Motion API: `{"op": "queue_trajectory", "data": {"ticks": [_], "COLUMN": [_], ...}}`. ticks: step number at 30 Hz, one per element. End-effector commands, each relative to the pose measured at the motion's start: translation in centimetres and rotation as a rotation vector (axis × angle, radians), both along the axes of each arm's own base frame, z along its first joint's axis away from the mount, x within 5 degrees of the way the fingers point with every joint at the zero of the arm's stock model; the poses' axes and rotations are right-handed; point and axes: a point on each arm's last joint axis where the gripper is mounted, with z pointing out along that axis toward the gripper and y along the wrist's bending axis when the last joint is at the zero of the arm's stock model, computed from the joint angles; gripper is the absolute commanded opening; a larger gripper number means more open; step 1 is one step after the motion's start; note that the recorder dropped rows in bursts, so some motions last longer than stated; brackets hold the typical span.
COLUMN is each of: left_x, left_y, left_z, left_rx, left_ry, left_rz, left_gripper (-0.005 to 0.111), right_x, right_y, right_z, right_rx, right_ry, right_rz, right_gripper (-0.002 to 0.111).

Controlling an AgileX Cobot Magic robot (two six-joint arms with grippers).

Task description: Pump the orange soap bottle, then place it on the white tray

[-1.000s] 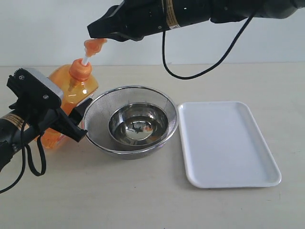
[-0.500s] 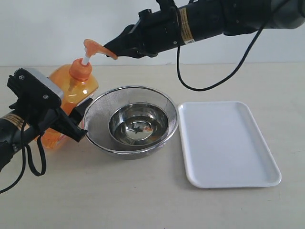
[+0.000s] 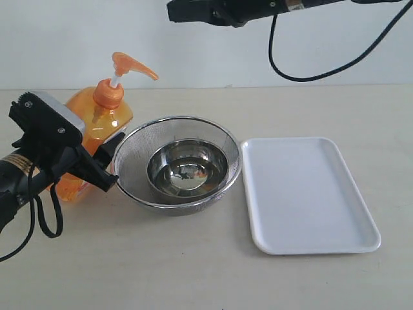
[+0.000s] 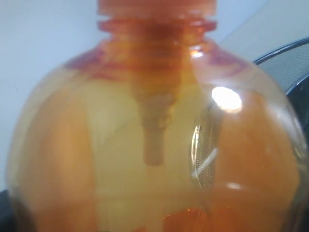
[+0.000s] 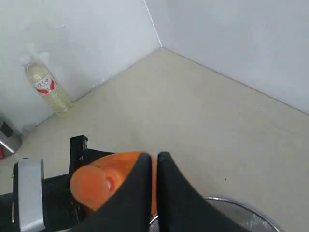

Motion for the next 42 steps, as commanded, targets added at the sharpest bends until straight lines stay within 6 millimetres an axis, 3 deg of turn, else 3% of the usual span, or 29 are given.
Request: {"op": "queue_trajectory", "data": {"ticks": [1, 2, 5, 10, 18, 30, 34, 42], "left_x": [0.2, 0.2, 0.2, 0.2, 0.2, 0.2, 0.2, 0.2], "left_y": [0.0, 0.0, 0.0, 0.0, 0.0, 0.0, 0.0, -0.1], "left_z": [1.0, 1.0, 1.0, 1.0, 1.0, 1.0, 1.0, 0.9], "left_rx": [-0.024, -0.024, -0.024, -0.024, -0.03, -0.032, -0.032, -0.03], "left_ry": [-0.056, -0.056, -0.056, -0.056, -0.054, -0.053, -0.053, -0.052], "left_rz": [0.003, 0.003, 0.003, 0.003, 0.003, 0.004, 0.004, 0.001], "left_gripper": [0.005, 0.005, 0.005, 0.005, 0.005, 0.005, 0.005, 0.005], "right_x": [-1.6, -2.3, -3.8, -8.6, -11.1, -11.0, -9.3, -5.0], "right_y": [-0.8, -1.1, -2.3, -2.5, -2.9, -2.6, -1.8, 1.0], "right_z": [-1.6, -2.8, -3.7, -3.2, -1.4, 0.2, 0.7, -2.2], "right_rx": [-0.058, -0.11, -0.185, -0.252, -0.224, -0.194, -0.207, -0.28], "right_ry": [-0.008, -0.025, -0.056, -0.142, -0.205, -0.246, -0.289, -0.276], "right_rz": [-0.037, -0.087, -0.22, -0.348, -0.365, -0.344, -0.36, -0.322], "right_gripper": [0.0, 0.0, 0.0, 0.0, 0.0, 0.0, 0.0, 0.0]}}
